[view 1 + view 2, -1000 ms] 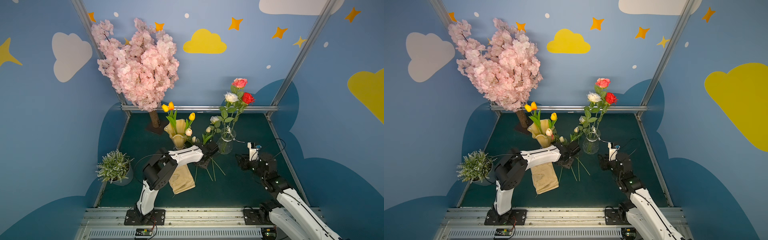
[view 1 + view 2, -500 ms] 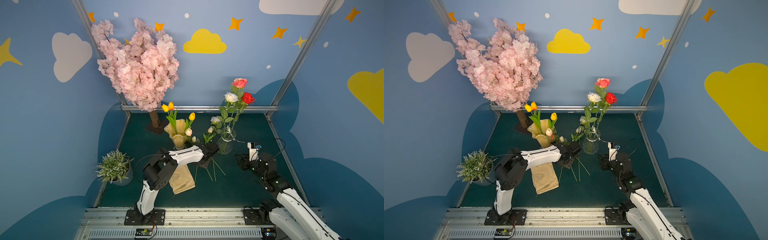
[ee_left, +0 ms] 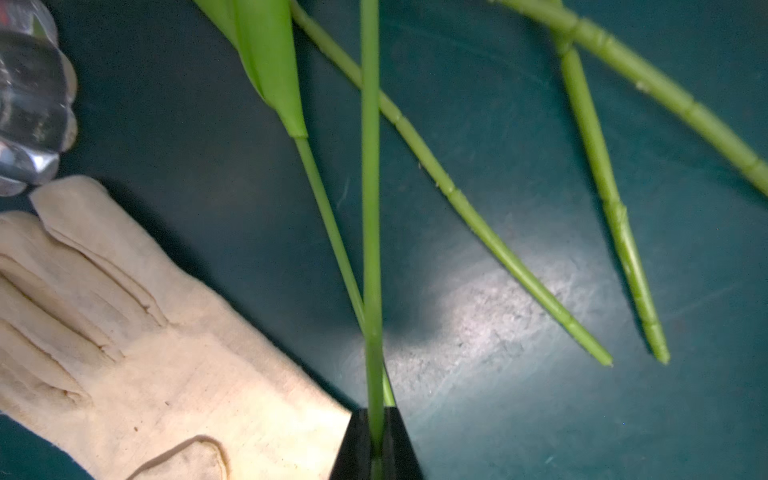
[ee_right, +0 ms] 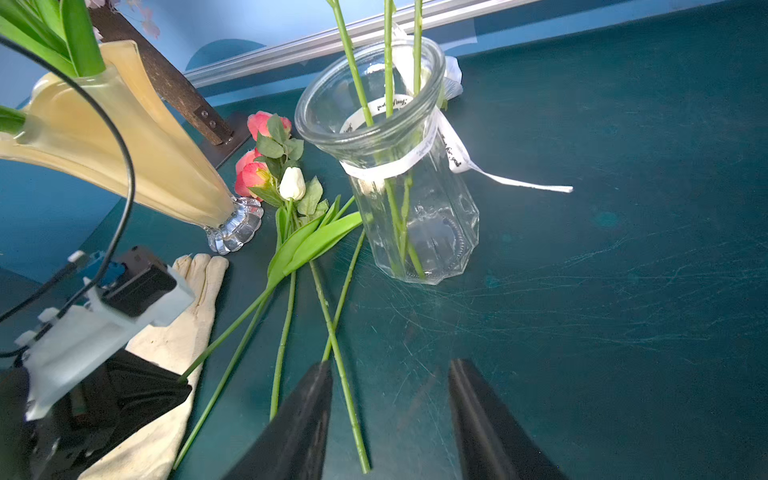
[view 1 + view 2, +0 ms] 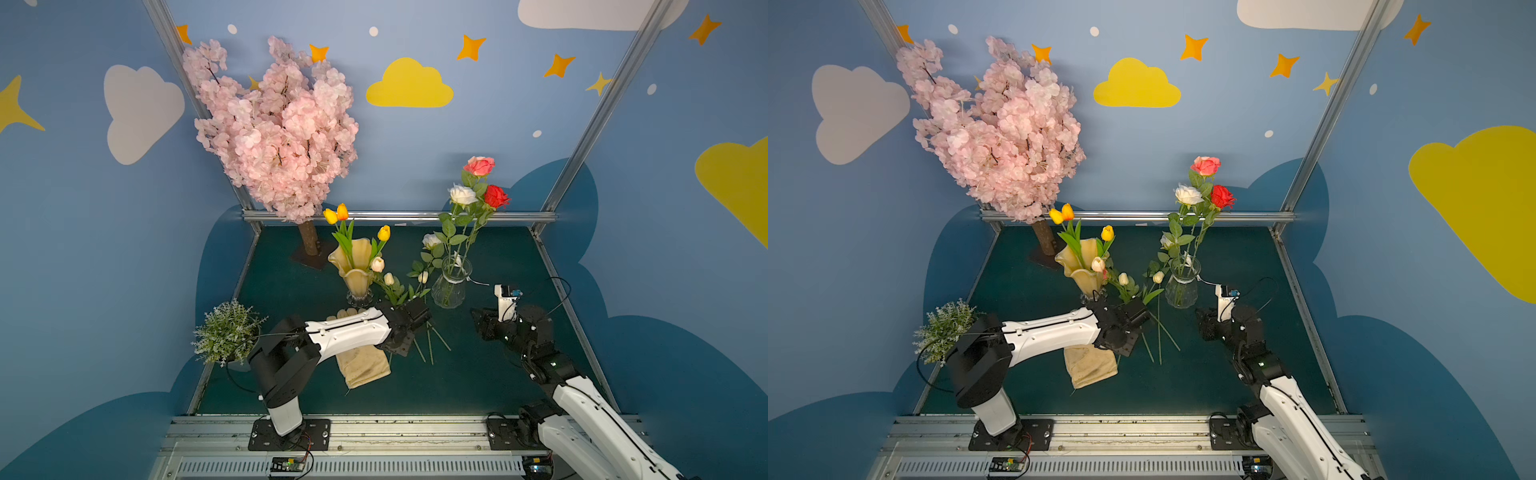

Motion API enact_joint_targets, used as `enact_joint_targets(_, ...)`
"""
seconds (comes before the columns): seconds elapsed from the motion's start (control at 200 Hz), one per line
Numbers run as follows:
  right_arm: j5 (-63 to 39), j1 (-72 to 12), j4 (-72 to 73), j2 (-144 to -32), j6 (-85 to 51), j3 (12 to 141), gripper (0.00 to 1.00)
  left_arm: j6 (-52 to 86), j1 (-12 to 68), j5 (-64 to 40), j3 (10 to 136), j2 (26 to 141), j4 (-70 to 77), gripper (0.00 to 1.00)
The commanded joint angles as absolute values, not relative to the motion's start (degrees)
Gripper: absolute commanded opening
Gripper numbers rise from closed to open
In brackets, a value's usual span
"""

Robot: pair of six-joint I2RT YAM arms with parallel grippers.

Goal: Arrange the flowers in different vases according to their variety
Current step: Pick up the flower at the center of the board.

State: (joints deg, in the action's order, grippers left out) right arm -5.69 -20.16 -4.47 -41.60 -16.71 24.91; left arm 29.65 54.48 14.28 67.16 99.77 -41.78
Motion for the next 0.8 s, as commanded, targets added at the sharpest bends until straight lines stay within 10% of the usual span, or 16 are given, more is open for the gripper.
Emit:
enact_joint_targets(0.0, -6.67, -20.09, -2.9, -42.03, -16.96, 24.92, 0.51, 31.53, 54.99, 11.49, 65.92, 98.85, -40.86, 0.18)
enact_joint_targets(0.18, -6.79, -20.08, -2.75, -42.45, -17.14, 24.87, 0.5, 30.05, 54.34, 8.02, 66.83, 99.95, -38.25, 0.52)
enact_joint_targets(0.796, -7.73, -20.13, -2.98, -43.08, -16.13, 25.13, 0.5, 20.15, 46.29, 6.54, 85.75, 115.42, -44.73, 0.51)
